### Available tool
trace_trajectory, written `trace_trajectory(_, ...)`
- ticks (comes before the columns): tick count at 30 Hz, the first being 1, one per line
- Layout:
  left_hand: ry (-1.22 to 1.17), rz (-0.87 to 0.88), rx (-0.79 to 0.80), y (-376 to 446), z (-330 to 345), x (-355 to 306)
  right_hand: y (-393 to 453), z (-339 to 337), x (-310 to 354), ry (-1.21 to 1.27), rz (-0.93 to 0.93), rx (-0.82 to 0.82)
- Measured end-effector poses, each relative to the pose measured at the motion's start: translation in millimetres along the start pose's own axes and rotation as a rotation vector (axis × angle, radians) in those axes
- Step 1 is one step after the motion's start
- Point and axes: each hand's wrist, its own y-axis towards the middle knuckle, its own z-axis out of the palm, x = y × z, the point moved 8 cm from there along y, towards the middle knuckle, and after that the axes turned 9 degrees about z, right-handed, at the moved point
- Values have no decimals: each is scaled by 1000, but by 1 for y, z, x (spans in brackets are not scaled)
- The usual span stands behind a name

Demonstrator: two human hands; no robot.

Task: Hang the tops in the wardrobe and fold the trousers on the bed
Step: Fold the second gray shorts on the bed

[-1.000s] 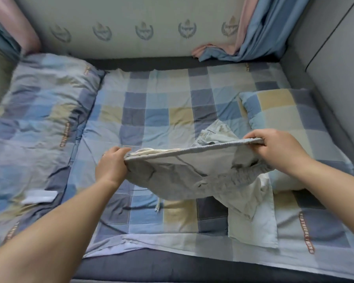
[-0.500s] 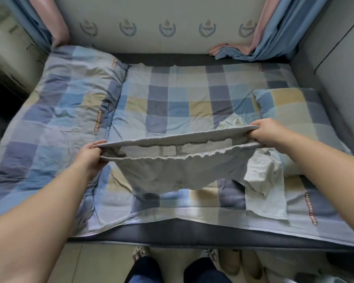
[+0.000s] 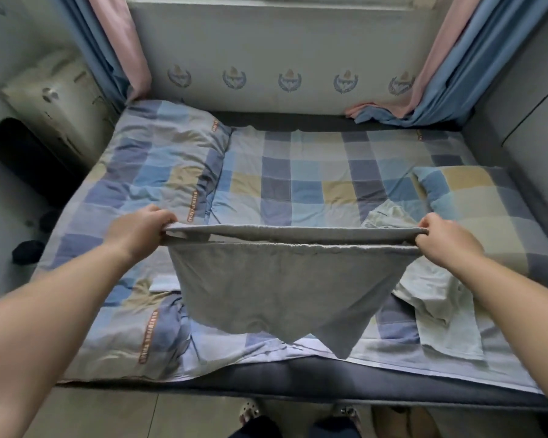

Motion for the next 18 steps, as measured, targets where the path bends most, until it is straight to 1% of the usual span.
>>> trace_trajectory(1, -108, -77, 25, 2, 5, 7, 2, 4, 5, -29, 0, 22)
trace_trajectory(2, -314, -215, 60, 4, 13, 16, 6, 11, 10, -43, -7, 62)
trace_trajectory(3, -572, -376, 93, 5, 27, 20, 9, 19, 15, -42, -11, 113)
trace_trajectory(4, -817, -522, 95, 3, 40, 20, 11, 27, 20, 11, 7, 159)
trace_trajectory(5, -987, -606, 66, 4, 49, 17, 13, 34, 24, 121, 46, 199)
trace_trajectory(8, -1290, -706, -29, 20, 67, 3, 25, 61, 33, 758, 321, 403)
trace_trajectory(9, -1382, -723, -56, 29, 67, -2, 31, 65, 40, 920, 375, 449)
trace_trajectory(10, -1462, -726, -89, 41, 65, -6, 40, 64, 49, 1014, 395, 465)
trace_trajectory(12, -1558, -701, -176, 74, 53, -9, 68, 49, 66, 1133, 405, 397)
trace_trajectory(15, -1554, -655, -369, 127, 20, -4, 116, 10, 94, 1319, 377, 248)
trace_trajectory(18, -1482, -579, -562, 172, -22, 7, 158, -44, 118, 1456, 311, 109)
